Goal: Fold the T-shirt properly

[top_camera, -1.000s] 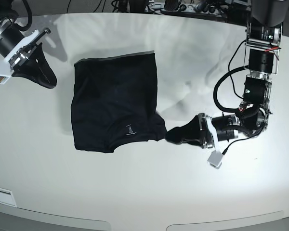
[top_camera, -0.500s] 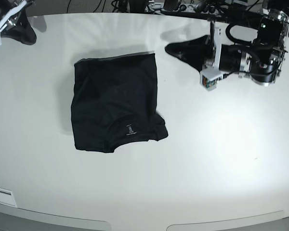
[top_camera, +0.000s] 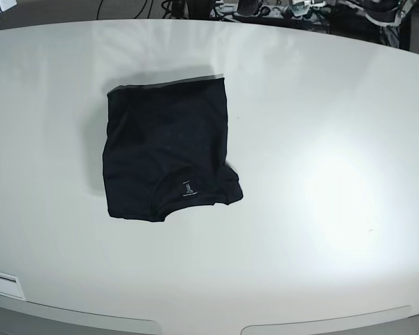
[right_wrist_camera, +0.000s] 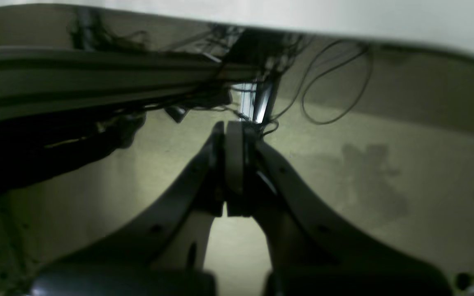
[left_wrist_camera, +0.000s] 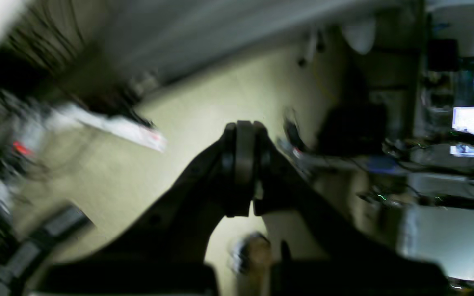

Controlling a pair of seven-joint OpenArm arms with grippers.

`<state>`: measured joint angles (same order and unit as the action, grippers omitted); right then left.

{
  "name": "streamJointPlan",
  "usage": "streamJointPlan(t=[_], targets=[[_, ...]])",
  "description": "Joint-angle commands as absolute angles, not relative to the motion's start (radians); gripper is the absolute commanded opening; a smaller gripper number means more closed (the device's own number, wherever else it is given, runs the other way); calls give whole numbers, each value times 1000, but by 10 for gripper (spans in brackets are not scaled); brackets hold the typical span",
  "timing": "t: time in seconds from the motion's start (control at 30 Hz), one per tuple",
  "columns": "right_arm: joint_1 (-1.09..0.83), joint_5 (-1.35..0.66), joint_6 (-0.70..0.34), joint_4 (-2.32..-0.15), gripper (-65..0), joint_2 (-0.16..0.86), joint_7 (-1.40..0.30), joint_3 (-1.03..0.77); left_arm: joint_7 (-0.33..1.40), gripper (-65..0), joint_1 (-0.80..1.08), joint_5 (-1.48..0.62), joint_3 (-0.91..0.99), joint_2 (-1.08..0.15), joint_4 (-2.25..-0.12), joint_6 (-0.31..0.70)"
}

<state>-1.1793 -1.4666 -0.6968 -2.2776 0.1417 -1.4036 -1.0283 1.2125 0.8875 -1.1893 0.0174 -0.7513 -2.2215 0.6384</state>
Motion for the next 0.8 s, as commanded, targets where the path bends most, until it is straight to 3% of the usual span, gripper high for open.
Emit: streamJointPlan(t=[0.0,0.1,0.3,0.53,0.63,0.77], targets=[[-1207,-1484,-698,-2284,-650,144,-1396,-1016,1182,-650,934,-1183,22,-762,-2226,642],[-1230,-1454,-698,-2220,-650,145,-1349,-919,1052,-650,1044,-1057,21,-761,-2177,642],[-1195,-1080,-698,-1925,-650,188,-1024,-618,921,-650,1044,-847,21,-659,-1951,622],[-945,-582,-698,-1458,-650,268,-603,-290,732,-650,759,-682,19,-490,-1435,619],[-806,-403,-695,-1234,-650,292,-433,-172,555,-650,586,-537,-7,-445,-1125,603],[-636,-281,-549,-955,-650,290,-255,-33,151,-650,376,-286,-90,-394,-702,395]])
